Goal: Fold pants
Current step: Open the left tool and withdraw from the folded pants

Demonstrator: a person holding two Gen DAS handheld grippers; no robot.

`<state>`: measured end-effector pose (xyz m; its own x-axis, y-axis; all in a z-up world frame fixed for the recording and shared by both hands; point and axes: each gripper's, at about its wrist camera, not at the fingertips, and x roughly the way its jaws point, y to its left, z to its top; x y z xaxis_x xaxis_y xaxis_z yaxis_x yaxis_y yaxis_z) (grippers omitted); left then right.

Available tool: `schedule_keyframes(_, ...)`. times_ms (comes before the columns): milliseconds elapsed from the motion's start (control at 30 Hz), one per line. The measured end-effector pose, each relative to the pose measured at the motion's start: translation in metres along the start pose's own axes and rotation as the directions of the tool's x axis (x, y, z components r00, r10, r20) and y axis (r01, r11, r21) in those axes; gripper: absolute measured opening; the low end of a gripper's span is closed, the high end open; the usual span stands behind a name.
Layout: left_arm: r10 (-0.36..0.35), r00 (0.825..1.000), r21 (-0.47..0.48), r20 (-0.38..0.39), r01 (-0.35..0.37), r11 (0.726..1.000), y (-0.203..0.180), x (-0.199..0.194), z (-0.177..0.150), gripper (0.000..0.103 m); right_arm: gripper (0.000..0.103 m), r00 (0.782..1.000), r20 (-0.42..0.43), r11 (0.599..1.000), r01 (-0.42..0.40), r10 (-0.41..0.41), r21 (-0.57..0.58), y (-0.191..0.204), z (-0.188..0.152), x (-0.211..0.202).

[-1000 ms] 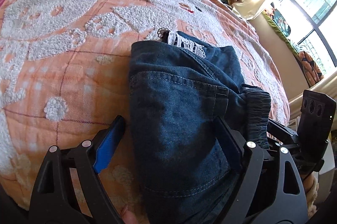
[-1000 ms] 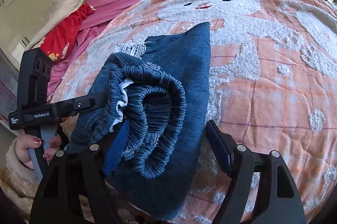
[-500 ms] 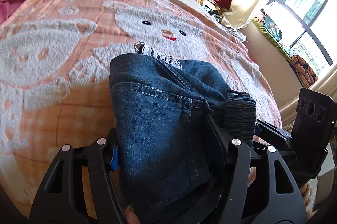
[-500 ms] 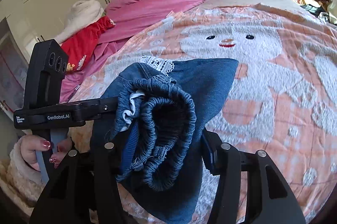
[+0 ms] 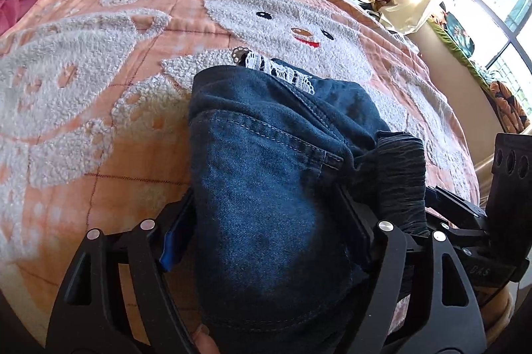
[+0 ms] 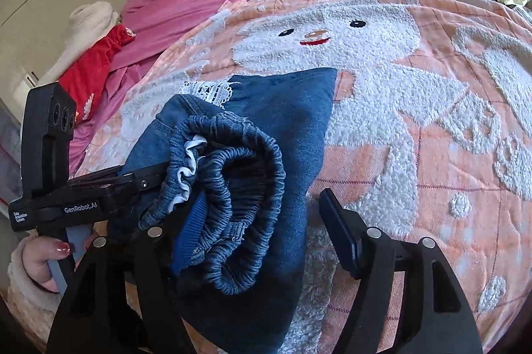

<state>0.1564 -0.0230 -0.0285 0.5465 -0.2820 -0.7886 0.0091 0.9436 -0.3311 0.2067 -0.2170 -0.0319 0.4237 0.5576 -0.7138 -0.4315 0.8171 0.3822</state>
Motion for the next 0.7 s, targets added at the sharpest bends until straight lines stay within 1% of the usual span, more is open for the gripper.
schedule_keyframes(33, 0.008, 1.0, 0.005, 0.003, -0.008, 1.0, -0.001, -0.002, 0.0, 0.071, 0.071, 1.0, 0.003, 1.0, 0.012, -0.012, -0.004, 0.001, 0.0, -0.002)
schedule_keyframes(133, 0.024, 1.0, 0.017, 0.019, -0.024, 1.0, -0.004, -0.012, -0.004, 0.075, 0.072, 0.999, 0.023, 0.999, 0.037, -0.037, -0.019, 0.006, -0.001, -0.012)
schedule_keyframes(200, 0.028, 0.999, 0.016, 0.03, -0.028, 0.999, -0.006, -0.02, -0.007, 0.081, 0.079, 0.997, 0.054, 0.998, 0.056, -0.055, -0.02, 0.009, -0.003, -0.025)
schedule_keyframes(233, 0.027, 0.999, 0.015, 0.037, -0.028, 1.0, -0.007, -0.026, -0.009, 0.082, 0.082, 0.996, 0.07, 0.998, 0.063, -0.061, -0.021, 0.009, -0.004, -0.031)
schedule_keyframes(300, 0.028, 0.998, 0.015, 0.049, -0.029, 0.999, -0.007, -0.034, -0.013, 0.086, 0.083, 0.992, 0.099, 0.996, 0.078, -0.074, -0.033, 0.013, -0.006, -0.044)
schedule_keyframes(367, 0.031, 0.998, 0.009, 0.061, -0.032, 0.999, -0.007, -0.044, -0.018, 0.089, 0.089, 0.987, 0.124, 0.993, 0.108, -0.102, -0.043, 0.016, -0.009, -0.055)
schedule_keyframes(433, 0.028, 0.997, 0.007, 0.075, -0.029, 1.0, -0.008, -0.054, -0.021, 0.091, 0.095, 0.984, 0.143, 0.991, 0.119, -0.11, -0.058, 0.021, -0.012, -0.065)
schedule_keyframes(467, 0.029, 0.996, 0.005, 0.082, -0.03, 1.0, -0.009, -0.059, -0.023, 0.093, 0.095, 0.982, 0.154, 0.99, 0.122, -0.111, -0.063, 0.024, -0.014, -0.07)
schedule_keyframes(567, 0.028, 0.995, 0.009, 0.098, -0.029, 1.0, -0.01, -0.073, -0.029, 0.093, 0.096, 0.979, 0.174, 0.99, 0.124, -0.11, -0.073, 0.031, -0.019, -0.081)
schedule_keyframes(700, 0.049, 0.993, 0.018, 0.108, -0.051, 0.999, -0.012, -0.086, -0.038, 0.093, 0.097, 0.971, 0.203, 0.984, 0.148, -0.127, -0.096, 0.041, -0.028, -0.095)
